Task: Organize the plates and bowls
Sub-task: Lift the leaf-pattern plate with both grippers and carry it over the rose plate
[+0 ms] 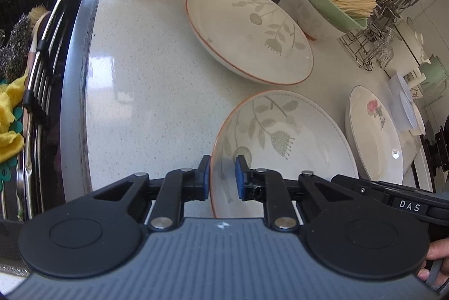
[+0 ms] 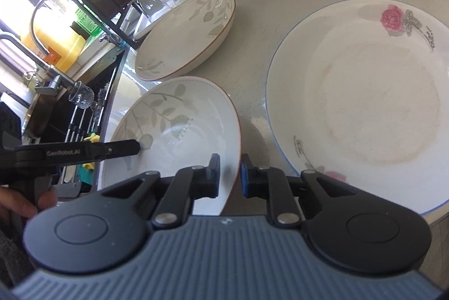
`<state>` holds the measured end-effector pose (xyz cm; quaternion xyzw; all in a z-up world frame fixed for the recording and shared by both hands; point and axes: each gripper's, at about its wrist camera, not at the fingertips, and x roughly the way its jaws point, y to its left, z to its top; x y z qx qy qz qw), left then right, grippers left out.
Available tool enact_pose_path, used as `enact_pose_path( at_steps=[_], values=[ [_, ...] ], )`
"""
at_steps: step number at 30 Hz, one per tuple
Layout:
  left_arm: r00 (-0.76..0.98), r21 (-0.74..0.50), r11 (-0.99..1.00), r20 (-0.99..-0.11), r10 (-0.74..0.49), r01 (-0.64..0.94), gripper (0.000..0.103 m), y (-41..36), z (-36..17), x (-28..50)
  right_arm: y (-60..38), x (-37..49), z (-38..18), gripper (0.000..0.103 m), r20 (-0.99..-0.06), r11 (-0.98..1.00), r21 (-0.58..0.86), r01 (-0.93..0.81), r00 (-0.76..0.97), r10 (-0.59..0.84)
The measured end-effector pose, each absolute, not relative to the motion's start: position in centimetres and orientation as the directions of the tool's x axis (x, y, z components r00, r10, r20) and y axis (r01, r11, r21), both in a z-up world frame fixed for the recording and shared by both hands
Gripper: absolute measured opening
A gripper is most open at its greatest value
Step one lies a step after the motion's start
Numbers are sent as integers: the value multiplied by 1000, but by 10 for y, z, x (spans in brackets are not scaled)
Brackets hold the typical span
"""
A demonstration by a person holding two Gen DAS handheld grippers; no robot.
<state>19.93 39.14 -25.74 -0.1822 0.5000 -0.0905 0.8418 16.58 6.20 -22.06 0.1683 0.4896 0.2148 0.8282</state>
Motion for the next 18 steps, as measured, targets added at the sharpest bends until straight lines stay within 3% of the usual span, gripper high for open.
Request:
enact_pose_path(
  at_steps=[18],
  values=[
    [397, -500, 865, -804, -443, -48, 21, 388, -210, 224, 38, 166, -184, 18, -713, 814, 555, -174, 405, 572]
  ],
)
